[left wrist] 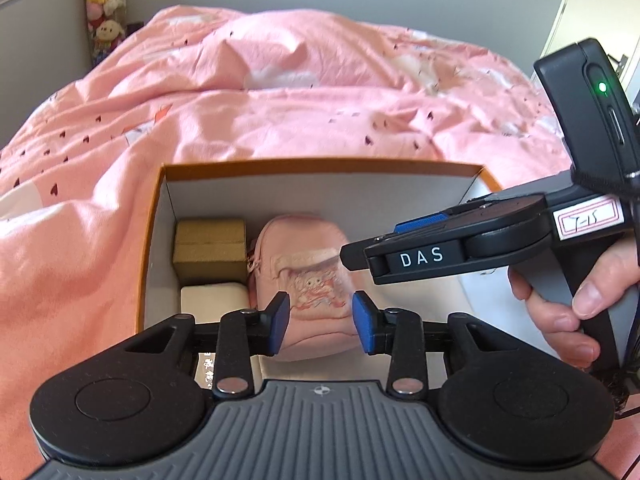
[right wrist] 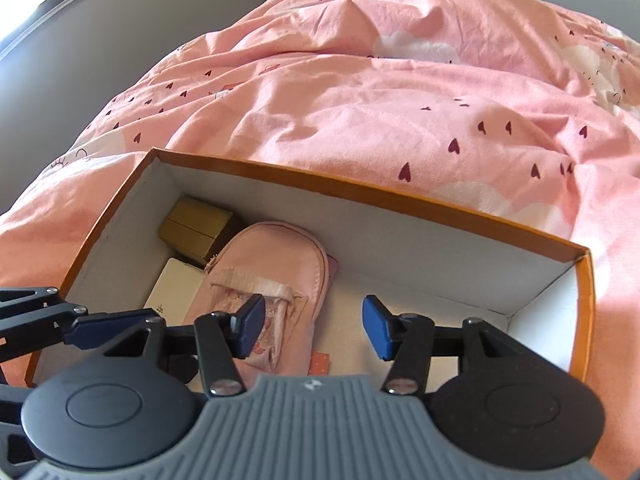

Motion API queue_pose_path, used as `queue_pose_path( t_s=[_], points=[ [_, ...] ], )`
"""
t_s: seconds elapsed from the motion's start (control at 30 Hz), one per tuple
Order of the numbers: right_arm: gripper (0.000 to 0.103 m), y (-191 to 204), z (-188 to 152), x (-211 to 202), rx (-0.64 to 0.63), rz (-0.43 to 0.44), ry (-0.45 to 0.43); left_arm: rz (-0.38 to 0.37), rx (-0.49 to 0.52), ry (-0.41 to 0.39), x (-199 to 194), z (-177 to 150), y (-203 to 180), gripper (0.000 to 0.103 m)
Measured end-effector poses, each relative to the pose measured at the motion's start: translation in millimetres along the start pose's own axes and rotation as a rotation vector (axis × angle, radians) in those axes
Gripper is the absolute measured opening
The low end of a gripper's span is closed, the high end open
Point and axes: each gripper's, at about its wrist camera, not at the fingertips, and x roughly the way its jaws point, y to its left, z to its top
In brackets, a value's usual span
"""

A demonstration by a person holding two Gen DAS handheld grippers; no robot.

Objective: Organize objects
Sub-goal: 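Open the left tool and press the pouch flat with the right tool, then grasp the black card case with the left tool while the right tool grasps the photo card box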

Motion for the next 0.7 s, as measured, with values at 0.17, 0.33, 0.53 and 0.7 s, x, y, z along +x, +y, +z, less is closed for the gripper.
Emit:
queue_pose_path(
  t_s=[0.17,0.33,0.53,0.7],
  points=[
    [0.058,10,-13,-37,-0.027,-0.037,-0.099,-0.007,0.018,-0.073,-28,-3,-8,0.05],
    [0.058,19,-36,-77,-0.024,-0.035,-0.181,-0.026,0.027,-0.113,-54,-10,-11,0.051],
    [0.059,34,-75,-119,-0.002,-0.068,-0.248,-0.056,0.024,-0.122,-83,-29,-11,0.051],
    [0.065,41,-114,-144,0.02,-0.079,-0.238,-0.14,-0.004,-0.046,-99,-54,-8,0.051]
  ],
)
